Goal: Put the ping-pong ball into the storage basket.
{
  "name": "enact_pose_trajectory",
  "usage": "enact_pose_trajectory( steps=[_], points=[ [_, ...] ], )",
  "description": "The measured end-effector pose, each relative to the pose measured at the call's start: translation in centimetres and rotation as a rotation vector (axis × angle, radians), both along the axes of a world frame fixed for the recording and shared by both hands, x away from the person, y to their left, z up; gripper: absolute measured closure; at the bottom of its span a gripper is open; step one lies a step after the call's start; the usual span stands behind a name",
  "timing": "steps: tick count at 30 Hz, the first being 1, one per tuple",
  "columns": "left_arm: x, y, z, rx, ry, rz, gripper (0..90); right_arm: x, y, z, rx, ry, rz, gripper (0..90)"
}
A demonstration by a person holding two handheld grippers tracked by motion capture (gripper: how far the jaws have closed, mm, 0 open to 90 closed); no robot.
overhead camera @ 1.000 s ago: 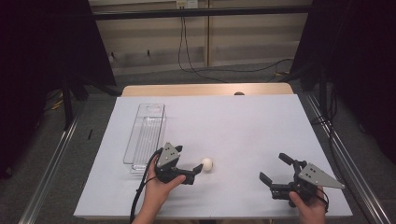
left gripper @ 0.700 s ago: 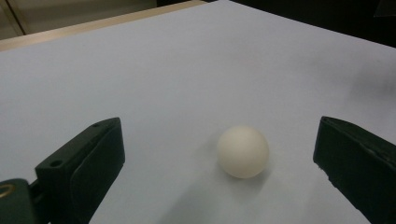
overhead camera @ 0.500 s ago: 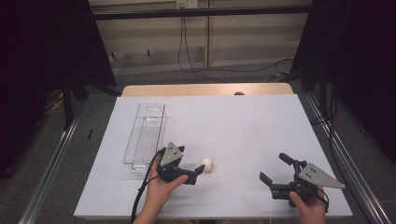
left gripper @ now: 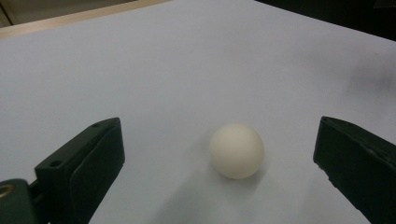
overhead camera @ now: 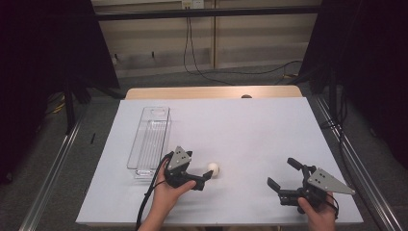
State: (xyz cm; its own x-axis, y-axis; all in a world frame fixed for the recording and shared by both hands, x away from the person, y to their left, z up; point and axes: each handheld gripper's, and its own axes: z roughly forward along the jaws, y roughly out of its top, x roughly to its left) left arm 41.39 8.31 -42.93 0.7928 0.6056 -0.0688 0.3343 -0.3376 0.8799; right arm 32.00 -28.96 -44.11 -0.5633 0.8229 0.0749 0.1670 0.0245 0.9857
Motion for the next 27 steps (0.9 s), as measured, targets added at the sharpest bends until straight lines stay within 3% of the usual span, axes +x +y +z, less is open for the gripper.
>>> enact_pose_trajectory(
  steps=[15,27],
  points=[
    [0.2,-0.8,-0.4,0.018,0.047,-0.03,2.0,0.0,0.0,0.0,0.001,0.001,-0.001,0.7],
    [0.6,-1.3,-0.6,0.046,0.063,-0.034,2.1,0.0,0.0,0.0,0.004,-0.002,-0.005,0.7]
  ],
)
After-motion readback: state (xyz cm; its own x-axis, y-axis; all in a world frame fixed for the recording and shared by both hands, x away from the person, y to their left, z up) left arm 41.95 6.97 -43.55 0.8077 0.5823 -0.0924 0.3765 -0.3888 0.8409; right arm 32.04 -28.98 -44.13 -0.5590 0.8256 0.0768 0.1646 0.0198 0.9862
